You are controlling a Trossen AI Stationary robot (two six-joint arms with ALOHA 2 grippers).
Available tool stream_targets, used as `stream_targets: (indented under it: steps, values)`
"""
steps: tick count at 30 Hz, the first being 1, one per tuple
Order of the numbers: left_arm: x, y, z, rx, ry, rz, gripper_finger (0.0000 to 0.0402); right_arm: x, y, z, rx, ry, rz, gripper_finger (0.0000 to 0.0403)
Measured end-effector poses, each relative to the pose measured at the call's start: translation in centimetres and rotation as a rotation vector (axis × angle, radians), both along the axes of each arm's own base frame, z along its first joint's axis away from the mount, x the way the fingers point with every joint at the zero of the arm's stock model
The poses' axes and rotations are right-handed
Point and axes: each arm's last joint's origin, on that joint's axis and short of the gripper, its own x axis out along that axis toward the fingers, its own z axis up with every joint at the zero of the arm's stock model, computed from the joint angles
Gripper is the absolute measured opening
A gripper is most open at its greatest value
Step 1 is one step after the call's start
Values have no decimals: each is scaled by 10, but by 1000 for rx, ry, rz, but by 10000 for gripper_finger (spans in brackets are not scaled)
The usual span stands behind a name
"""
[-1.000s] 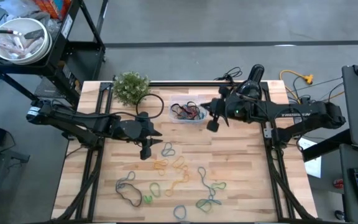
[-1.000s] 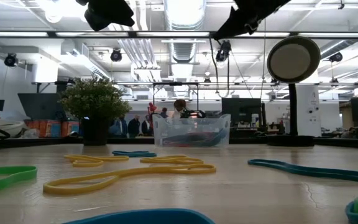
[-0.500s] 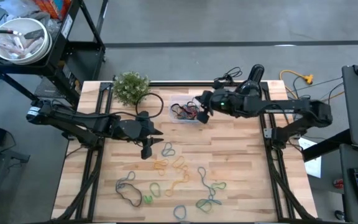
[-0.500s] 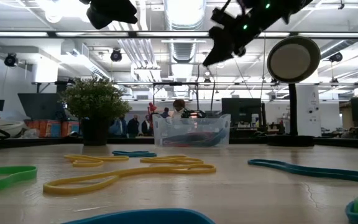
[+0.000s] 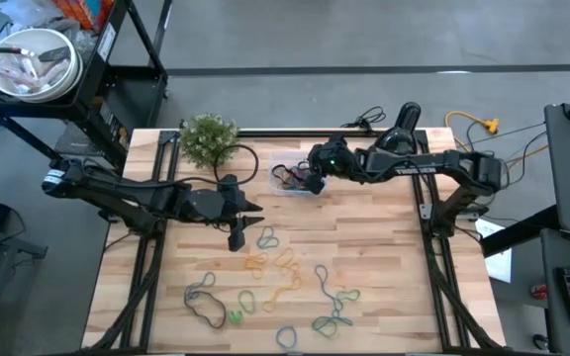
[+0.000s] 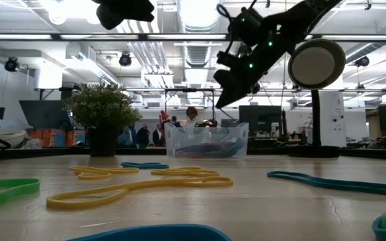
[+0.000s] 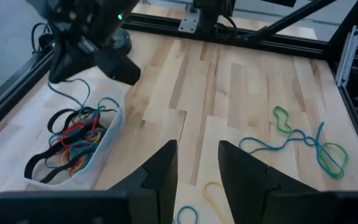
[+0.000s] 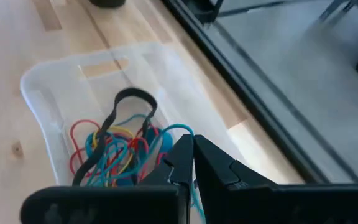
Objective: Pick and place rubber bands into bin
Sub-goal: Put the blue rubberband into the transparent bin
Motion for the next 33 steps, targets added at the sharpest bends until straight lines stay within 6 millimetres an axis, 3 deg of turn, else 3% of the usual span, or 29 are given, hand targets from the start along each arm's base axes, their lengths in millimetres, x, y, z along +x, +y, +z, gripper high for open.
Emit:
stream_targets:
  steps: [17, 33]
  values:
    - [0, 0, 0, 0, 0, 0, 100, 1, -5, -9, 120, -21, 55, 10]
    - [-1, 0, -1, 4, 17, 0, 100, -2, -3, 2, 150, -58, 133, 85]
